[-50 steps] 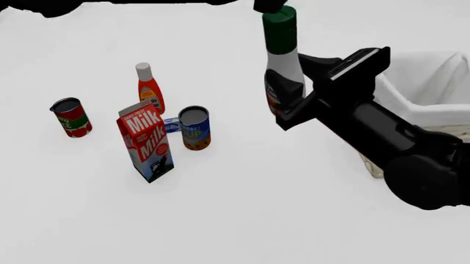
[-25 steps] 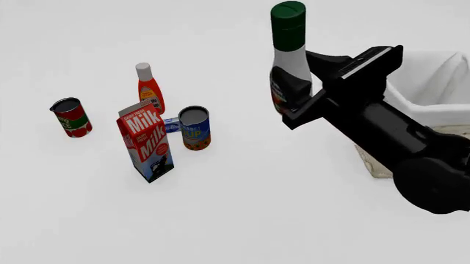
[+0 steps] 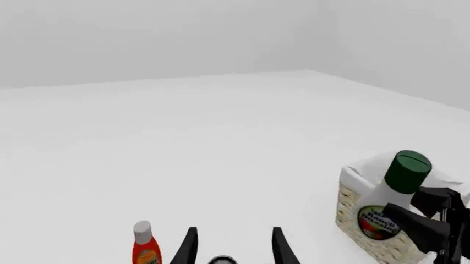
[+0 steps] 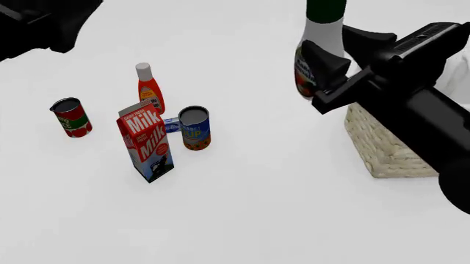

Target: Pick the salad dressing and place it in the basket.

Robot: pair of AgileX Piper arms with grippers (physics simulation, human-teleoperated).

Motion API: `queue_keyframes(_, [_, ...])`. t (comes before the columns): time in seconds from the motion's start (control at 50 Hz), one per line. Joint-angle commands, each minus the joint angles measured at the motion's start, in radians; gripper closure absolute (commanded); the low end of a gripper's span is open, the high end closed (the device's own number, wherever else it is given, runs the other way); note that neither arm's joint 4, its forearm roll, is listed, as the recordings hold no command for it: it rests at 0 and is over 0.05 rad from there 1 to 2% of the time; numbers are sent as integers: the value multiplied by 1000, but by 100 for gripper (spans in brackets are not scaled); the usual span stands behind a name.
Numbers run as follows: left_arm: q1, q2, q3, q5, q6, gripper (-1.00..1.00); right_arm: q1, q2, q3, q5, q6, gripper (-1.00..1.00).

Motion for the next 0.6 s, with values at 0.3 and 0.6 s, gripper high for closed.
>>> queue_keyframes(0.3, [283,-182,478,-314,-87,-100,-76,-138,-78,88,23,100])
queue_keyframes(0.6, [360,-292,691,-413,-43,-100,-145,-173,-142,131,30,100])
